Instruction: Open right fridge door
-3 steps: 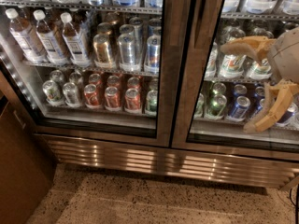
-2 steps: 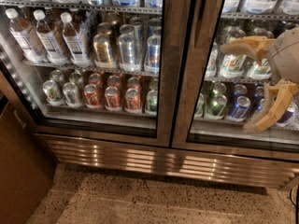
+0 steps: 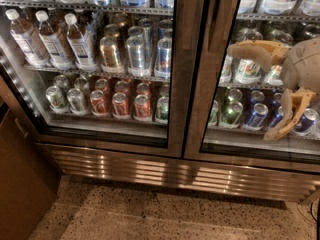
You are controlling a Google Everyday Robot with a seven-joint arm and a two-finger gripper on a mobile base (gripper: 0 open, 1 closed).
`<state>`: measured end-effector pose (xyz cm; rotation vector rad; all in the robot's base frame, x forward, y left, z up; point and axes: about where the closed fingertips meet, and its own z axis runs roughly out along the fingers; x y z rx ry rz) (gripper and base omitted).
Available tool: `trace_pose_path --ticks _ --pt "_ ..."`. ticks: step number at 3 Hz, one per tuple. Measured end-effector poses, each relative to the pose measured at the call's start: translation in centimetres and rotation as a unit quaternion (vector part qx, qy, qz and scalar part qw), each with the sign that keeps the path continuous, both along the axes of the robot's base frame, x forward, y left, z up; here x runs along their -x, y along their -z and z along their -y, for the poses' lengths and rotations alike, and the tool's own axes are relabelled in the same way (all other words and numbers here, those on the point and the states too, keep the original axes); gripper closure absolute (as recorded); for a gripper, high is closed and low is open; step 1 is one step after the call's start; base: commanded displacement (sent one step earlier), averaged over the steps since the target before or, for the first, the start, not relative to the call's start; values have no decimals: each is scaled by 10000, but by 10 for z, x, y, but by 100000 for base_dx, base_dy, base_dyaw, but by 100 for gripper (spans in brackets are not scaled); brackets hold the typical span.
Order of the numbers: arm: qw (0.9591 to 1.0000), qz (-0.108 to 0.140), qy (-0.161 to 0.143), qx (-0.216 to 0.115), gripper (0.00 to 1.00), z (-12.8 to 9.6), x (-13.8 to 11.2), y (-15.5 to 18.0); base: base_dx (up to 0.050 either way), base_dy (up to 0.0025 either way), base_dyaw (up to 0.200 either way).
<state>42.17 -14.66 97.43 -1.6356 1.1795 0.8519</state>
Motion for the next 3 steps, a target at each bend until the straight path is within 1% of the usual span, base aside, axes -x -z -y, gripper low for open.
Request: trace_pose_path --ticks 1,2,3 --pt "9994 -83 -62 -331 0 -3 -4 -3 0 0 0" --pt "9994 -45 -5 -350 0 -4 -10 -8 0 0 0" --pt "9993 9 102 -357 0 -3 -25 -21 0 0 0"
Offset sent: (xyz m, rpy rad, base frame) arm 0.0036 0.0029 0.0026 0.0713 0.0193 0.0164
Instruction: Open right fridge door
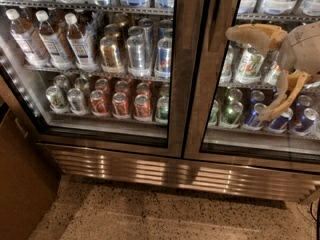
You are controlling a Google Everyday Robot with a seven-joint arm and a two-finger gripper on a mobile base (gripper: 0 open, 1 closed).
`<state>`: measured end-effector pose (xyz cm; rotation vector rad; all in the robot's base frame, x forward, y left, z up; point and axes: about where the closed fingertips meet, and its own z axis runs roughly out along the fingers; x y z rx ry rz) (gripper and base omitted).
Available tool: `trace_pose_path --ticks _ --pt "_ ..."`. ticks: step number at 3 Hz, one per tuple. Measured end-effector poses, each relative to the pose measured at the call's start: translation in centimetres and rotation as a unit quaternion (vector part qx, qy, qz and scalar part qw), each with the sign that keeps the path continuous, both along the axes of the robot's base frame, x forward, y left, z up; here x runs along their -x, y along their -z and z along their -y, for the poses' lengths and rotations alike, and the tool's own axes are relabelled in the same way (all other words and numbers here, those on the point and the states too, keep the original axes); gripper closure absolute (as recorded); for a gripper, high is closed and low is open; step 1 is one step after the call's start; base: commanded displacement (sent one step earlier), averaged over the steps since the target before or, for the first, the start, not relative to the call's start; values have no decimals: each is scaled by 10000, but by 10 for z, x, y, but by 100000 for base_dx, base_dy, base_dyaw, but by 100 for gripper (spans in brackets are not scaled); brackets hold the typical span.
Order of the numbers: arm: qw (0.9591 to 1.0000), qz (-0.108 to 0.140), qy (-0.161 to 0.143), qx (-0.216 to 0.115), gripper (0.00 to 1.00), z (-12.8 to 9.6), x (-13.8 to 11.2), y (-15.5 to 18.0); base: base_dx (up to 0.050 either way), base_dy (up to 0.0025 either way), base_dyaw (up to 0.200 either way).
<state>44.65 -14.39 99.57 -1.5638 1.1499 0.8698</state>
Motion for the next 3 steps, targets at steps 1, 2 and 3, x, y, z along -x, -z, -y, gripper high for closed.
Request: trace_pose_path --ticks 1,2,3 --pt "9998 57 153 60 0 -1 -26 -19 0 0 0" --pt "9998 57 154 59 0 -1 -26 -19 0 0 0" --pt "9991 75 383 -169 0 1 -29 -20 0 0 0"
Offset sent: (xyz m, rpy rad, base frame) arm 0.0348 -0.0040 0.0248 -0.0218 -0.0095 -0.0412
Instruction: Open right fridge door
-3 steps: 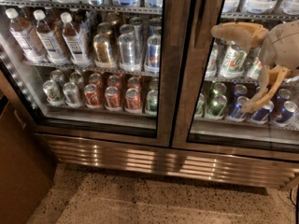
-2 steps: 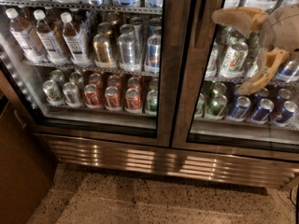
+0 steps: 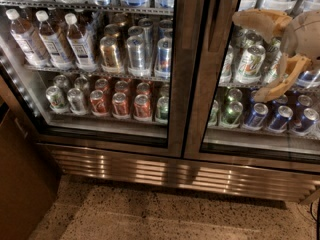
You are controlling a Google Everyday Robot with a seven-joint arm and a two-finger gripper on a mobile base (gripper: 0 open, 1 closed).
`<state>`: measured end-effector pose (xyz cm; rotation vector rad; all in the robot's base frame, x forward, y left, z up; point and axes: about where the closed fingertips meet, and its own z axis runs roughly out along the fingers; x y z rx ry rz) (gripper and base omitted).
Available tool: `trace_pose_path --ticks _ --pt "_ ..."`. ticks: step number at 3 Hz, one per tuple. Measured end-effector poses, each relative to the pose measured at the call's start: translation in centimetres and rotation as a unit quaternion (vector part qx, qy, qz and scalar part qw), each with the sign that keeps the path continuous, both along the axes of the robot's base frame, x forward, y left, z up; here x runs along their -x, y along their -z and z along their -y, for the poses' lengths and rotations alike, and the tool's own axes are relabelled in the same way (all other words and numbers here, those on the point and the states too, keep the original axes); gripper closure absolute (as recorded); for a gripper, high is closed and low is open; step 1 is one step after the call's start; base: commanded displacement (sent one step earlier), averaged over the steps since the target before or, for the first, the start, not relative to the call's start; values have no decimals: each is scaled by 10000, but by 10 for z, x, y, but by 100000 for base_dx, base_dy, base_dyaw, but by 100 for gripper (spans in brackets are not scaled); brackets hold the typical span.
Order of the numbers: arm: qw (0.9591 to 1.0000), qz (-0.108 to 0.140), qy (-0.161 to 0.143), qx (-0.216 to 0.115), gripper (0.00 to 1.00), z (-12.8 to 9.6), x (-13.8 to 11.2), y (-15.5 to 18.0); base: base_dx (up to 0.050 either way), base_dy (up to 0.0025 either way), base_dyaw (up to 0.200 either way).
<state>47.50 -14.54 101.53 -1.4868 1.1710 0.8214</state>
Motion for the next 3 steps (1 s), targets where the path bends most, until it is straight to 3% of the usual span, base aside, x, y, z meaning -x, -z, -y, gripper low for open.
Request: trace_pose_path --ticks 1,2,3 --pt "9987 137 415 -244 0 8 -1 -2 0 0 0" --pt "9988 134 414 -244 0 8 -1 -2 0 0 0" --pt "9988 -145 391 -254 0 5 -7 16 0 0 0"
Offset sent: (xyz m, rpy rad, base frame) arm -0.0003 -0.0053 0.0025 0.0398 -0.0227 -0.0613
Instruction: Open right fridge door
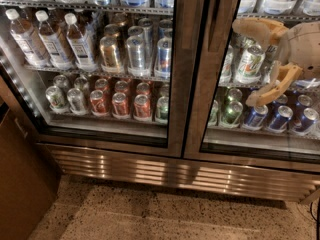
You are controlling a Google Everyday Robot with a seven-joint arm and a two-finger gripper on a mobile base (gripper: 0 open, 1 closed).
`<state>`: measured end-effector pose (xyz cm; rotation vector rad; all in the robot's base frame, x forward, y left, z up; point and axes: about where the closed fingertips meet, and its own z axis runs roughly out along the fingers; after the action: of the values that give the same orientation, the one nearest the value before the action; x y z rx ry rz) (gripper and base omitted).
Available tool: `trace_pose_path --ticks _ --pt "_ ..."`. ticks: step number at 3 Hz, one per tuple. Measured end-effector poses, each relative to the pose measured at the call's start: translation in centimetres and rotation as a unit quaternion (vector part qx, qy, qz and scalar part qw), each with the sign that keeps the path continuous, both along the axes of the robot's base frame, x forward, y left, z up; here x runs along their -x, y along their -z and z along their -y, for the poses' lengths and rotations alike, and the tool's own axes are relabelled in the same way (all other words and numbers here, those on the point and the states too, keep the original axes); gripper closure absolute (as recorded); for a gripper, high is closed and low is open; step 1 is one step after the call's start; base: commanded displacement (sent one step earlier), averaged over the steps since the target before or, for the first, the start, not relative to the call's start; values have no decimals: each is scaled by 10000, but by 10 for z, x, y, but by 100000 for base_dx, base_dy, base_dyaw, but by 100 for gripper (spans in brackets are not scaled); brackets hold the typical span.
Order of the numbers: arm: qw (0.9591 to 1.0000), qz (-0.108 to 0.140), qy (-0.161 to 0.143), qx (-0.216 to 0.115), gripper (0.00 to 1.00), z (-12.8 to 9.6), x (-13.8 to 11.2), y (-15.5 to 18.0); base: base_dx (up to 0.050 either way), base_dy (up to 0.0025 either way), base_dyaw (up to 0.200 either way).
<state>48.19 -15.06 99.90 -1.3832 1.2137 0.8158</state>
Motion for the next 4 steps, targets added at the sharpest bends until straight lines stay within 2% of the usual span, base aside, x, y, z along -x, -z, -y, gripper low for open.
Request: trace_pose_path --ticks 1,2,4 --pt "9994 -335 32 52 0 0 -6 25 0 0 0" --pt "9994 -337 65 17 0 -2 -6 25 0 0 0" --pt "9967 -93 644 -483 0 12 -6 20 0 0 0"
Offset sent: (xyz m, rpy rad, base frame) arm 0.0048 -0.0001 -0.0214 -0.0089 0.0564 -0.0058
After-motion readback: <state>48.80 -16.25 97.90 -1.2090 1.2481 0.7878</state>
